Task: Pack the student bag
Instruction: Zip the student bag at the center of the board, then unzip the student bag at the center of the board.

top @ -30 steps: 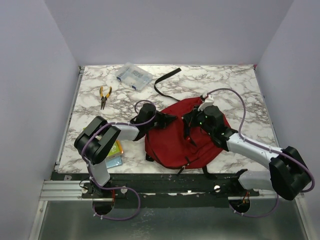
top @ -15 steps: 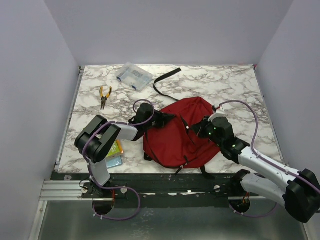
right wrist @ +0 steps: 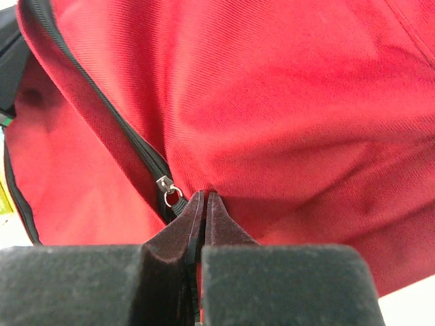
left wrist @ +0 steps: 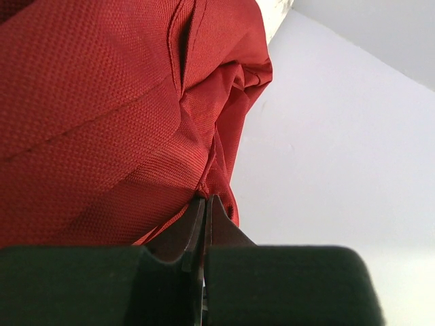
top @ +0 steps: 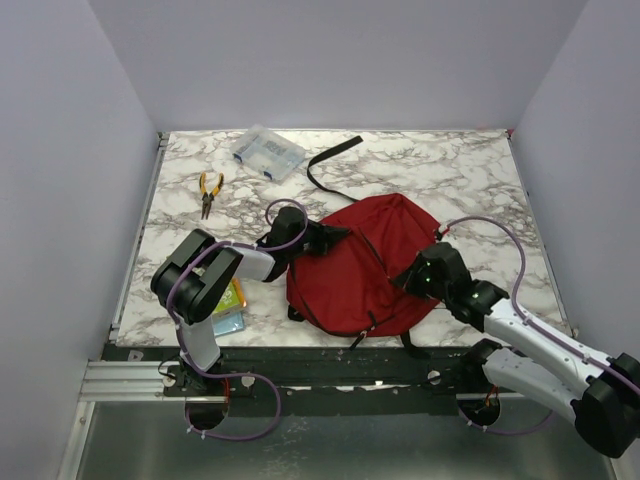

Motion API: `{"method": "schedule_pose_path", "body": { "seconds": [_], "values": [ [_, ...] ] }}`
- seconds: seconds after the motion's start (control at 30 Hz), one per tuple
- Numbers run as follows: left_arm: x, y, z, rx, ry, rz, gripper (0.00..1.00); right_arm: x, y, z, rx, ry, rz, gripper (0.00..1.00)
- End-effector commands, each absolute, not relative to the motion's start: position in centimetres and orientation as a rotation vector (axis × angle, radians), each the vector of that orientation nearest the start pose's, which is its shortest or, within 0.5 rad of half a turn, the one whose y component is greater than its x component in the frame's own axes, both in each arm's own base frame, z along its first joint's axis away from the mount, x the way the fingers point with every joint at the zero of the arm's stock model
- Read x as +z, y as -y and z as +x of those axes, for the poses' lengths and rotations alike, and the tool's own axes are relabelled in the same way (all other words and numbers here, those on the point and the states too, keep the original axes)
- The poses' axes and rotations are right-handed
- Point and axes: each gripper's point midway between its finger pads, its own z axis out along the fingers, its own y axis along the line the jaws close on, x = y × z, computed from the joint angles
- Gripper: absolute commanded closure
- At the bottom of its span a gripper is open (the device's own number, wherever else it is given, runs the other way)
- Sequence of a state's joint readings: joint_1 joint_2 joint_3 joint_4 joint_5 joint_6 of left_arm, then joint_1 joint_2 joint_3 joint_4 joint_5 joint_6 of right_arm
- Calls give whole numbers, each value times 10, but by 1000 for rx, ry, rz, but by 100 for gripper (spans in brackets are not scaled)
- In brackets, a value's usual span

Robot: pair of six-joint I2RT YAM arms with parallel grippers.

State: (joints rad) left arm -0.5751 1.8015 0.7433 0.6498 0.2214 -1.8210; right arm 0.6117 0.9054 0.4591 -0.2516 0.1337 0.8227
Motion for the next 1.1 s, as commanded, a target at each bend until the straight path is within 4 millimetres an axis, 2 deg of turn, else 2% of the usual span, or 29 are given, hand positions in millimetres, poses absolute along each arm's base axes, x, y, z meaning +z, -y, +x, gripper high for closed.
{"method": "schedule_pose_path", "body": {
  "seconds": [0.0,0.37,0.7,0.77,0.8,0.87,0.97,1.0,1.07],
  "values": [
    [104,306,376,-1575,-1978,-1314,100,68,-134,195,431,-2442,481,99],
    [104,304,378,-1576,-1972,-1315,100,67,-114,170,369,-2482,614,99],
    [115,308,377,-1612,-1975,-1238,99,66,-116,178,377,-2452,598,99],
    [132,310,378,-1657,-1932,-1099,78,72,-133,180,496,-2450,505,98],
    [142,313,377,-1677,-1910,-1016,65,77,-144,181,564,-2440,435,92],
    [158,314,375,-1701,-1870,-908,51,92,-159,187,669,-2393,323,75],
    [177,317,369,-1740,-1853,-800,41,108,-160,194,653,-2358,254,56],
    [181,318,366,-1748,-1851,-770,40,112,-158,197,634,-2353,255,47],
    [191,318,358,-1763,-1849,-703,36,116,-169,196,696,-2350,201,43]
  ]
}}
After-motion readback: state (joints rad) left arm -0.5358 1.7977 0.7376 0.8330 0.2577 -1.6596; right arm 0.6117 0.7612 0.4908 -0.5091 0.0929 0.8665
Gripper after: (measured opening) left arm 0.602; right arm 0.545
